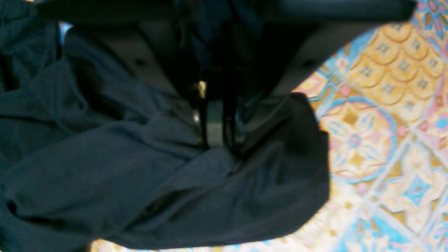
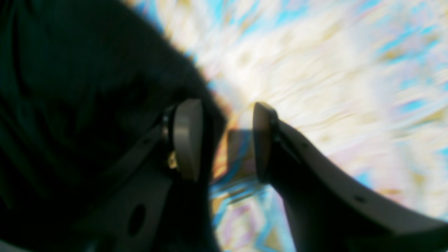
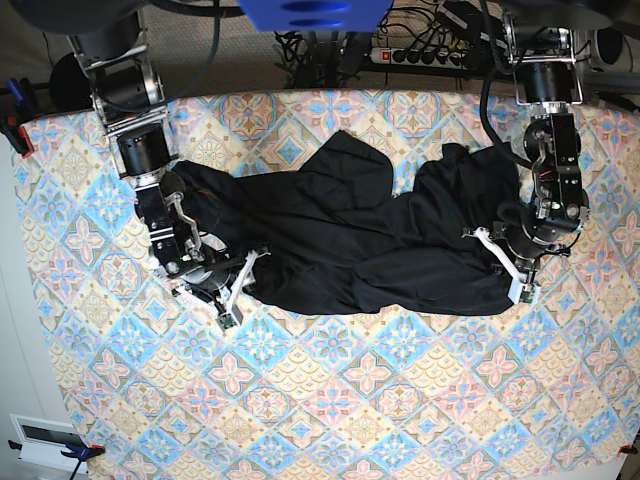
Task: Layout the t-shirt on the table in an organized manner, then fold the t-shirt properly
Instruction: 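Regrasp the shirt hem with both grippers and spread it flat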
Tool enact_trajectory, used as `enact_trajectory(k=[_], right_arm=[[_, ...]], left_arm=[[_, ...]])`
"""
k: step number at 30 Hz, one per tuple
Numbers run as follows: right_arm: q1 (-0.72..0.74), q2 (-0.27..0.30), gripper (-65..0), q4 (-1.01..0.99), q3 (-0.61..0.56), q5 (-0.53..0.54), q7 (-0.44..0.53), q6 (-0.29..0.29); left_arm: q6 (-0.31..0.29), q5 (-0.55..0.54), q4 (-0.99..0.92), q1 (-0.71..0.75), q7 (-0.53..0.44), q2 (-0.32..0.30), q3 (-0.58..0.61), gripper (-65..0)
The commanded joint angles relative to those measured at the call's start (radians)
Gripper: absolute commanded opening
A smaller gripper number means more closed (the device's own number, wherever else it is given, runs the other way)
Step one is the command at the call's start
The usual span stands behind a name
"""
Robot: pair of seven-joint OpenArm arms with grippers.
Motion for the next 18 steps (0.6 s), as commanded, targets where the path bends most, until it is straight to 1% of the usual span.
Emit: enact_trajectory(k=[1, 7, 11, 13, 14, 15, 17, 18], right_arm=[[0.054, -0.009, -41.7, 0.013, 0.005, 0.009, 0.027, 0.001], [0.062, -0.035, -41.7, -0.027, 0.003, 0.005, 0.053, 0.001], [0.093, -0.035, -42.0, -0.096, -0.080, 0.005, 0.062, 0.001], [0.097, -0.036, -42.2, -0.122, -0.124, 0.007, 0.098, 0.001], [0.097, -0.036, -43.5, -0.132, -0.136, 0.007, 0.121, 0.001], [0.097, -0.036, -46.3, -0.132, -0.143, 0.009, 0.141, 0.001], [0.097, -0.036, -55.8, -0.132, -0.141, 0.010, 0.168, 0.001], [0.097, -0.036, -62.1, -0.132, -0.141, 0.010, 0.187, 0.001]], left_arm=[[0.003, -0.002, 0.021, -0.015, -0.018, -0.015, -0.015, -65.0], [0.003, -0.002, 0.022, -0.015, -0.018, -0.016, -0.058, -65.0], [0.001, -0.002, 0.022, -0.015, -0.018, -0.021, -0.058, -65.0], [0.001, -0.002, 0.022, -0.015, -0.018, -0.021, -0.070, -65.0], [0.001, -0.002, 0.022, -0.015, -0.018, -0.021, -0.078, -65.0], [0.001, -0.002, 0.022, -0.015, -0.018, -0.021, -0.084, -65.0], [0.001, -0.002, 0.024, -0.019, -0.018, -0.021, -0.086, -65.0], [0.001, -0.002, 0.024, -0.021, -0.018, -0.022, -0.086, -65.0]])
